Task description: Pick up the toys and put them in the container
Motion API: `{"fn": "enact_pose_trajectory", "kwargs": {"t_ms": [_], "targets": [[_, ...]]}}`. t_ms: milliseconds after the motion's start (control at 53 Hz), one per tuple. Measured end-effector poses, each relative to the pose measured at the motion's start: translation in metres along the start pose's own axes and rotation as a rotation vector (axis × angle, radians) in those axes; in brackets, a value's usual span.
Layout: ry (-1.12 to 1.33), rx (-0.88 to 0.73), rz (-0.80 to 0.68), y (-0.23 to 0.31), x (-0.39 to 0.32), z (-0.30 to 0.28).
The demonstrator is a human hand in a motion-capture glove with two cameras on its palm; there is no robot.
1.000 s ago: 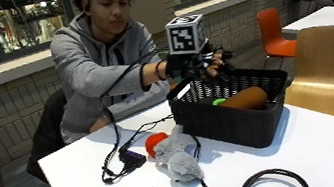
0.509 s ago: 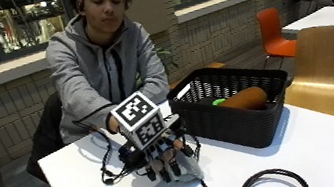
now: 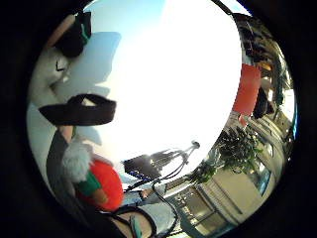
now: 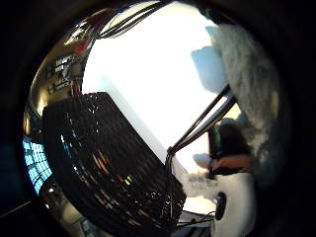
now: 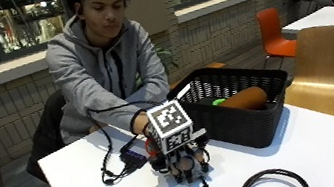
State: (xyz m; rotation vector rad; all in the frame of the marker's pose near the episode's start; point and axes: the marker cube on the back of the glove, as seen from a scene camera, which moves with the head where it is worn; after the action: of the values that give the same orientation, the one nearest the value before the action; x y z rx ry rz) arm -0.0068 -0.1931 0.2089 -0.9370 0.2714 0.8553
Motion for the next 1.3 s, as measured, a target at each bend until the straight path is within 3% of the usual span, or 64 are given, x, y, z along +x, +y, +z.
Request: {"fn": "enact_pose_trajectory", "kwargs": {"t_ms": [245, 528, 792, 1038, 1302], "targets": [[0.053, 0.118, -0.028, 0.008, -0.002, -0.010], [-0.004, 0.221, -0.163, 0.041, 0.004, -0.079], [0.012, 0.315, -0.514, 0.115, -0.095, -0.125], [0.162, 0.293, -0.677, 0.157, -0.192, -0.090], [0.287, 0.125, -0.778, 0.170, -0.221, -0.041]]}}
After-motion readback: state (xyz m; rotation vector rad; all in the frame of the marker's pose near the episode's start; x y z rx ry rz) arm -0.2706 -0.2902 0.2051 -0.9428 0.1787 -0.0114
